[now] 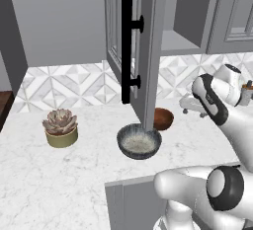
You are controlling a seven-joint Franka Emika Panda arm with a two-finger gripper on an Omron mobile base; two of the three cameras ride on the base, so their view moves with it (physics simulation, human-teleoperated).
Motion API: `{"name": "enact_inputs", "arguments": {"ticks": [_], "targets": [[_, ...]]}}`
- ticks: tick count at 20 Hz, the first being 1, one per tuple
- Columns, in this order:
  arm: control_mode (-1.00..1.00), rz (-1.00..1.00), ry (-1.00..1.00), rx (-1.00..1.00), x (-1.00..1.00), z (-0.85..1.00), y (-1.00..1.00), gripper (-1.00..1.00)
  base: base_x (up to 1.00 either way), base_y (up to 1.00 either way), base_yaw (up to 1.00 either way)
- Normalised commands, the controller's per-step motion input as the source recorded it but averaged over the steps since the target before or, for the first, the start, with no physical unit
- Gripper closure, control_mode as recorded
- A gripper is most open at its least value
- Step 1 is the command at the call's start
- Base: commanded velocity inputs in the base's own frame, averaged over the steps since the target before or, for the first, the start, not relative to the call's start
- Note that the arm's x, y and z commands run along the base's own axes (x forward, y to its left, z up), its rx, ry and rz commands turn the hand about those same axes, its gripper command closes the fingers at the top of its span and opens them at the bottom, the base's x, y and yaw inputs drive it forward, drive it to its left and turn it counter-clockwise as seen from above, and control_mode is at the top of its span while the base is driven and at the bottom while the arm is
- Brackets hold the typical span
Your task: Pick up the bowls on the counter and stack them on top of one another in the open cabinet. Place the smaller bowl on top of the larger bowl.
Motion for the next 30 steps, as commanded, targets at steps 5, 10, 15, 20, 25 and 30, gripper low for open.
{"name": "enact_inputs", "arguments": {"ticks": [5, 10, 15, 20, 25, 30], "targets": [[-1.0, 0.0, 0.22, 0.0, 0.69, -0.25, -0.05, -1.0, 0.0, 0.0, 0.0], [-1.0, 0.0, 0.07, 0.0, 0.52, -0.32, 0.0, -1.0, 0.0, 0.0, 0.0], [-1.0, 0.0, 0.08, 0.0, 0.46, -0.46, 0.0, -1.0, 0.0, 0.0, 0.0], [-1.0, 0.0, 0.12, 0.0, 0.47, -0.33, 0.0, -1.0, 0.0, 0.0, 0.0], [-1.0, 0.0, 0.16, 0.0, 0.51, -0.3, 0.0, -1.0, 0.0, 0.0, 0.0], [-1.0, 0.0, 0.15, 0.0, 0.41, -0.36, 0.0, -1.0, 0.0, 0.0, 0.0]]}}
